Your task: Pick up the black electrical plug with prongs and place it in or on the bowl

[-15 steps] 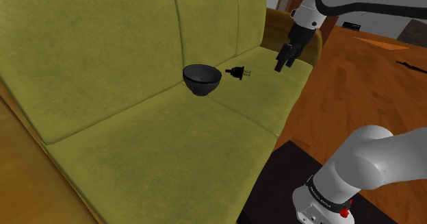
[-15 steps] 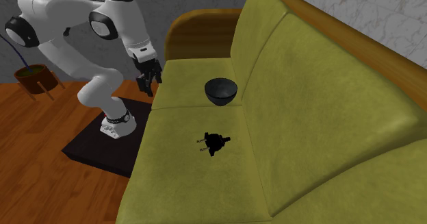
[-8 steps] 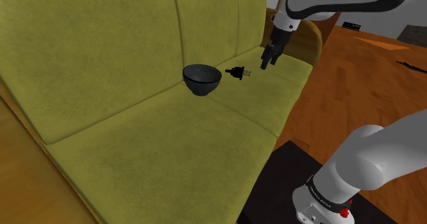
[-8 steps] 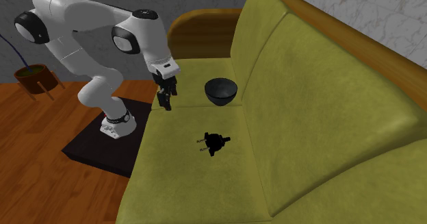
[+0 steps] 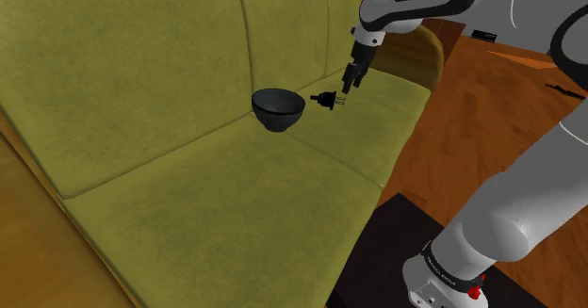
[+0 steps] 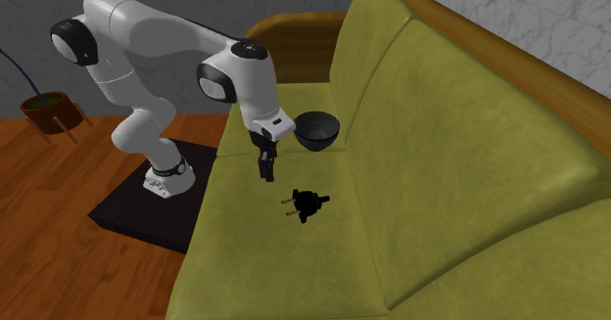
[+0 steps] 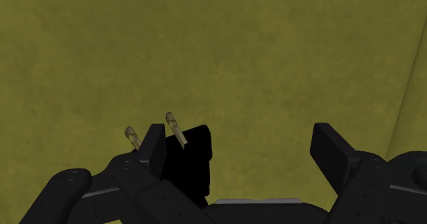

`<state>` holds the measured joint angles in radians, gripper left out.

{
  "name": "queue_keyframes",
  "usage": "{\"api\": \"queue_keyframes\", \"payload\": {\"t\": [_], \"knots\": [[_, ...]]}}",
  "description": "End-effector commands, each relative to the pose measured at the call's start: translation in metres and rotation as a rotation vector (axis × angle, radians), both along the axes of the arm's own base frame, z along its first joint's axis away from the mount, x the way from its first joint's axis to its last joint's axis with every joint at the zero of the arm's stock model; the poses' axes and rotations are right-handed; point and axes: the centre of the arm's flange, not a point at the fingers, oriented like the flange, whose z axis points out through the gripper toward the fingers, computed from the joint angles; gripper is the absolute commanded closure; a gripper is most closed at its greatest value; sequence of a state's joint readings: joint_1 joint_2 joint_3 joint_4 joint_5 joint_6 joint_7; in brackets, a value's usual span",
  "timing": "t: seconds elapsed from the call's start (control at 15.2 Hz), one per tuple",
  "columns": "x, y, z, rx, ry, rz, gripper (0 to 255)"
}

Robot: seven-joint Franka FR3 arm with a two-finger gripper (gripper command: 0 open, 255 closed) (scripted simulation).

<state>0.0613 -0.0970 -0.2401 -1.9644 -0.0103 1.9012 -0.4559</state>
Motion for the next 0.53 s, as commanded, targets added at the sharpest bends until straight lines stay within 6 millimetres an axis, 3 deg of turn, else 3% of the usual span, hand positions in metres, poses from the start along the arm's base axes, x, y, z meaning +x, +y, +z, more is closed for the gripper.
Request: {"api": "queue_keyframes", "payload": {"t": [0.0, 0.46], "knots": [[0.032, -0.004, -0.009, -0.002, 0.007, 0.024, 0], [0.120, -0.018, -0.043, -0.006, 0.031, 0.102, 0]]}}
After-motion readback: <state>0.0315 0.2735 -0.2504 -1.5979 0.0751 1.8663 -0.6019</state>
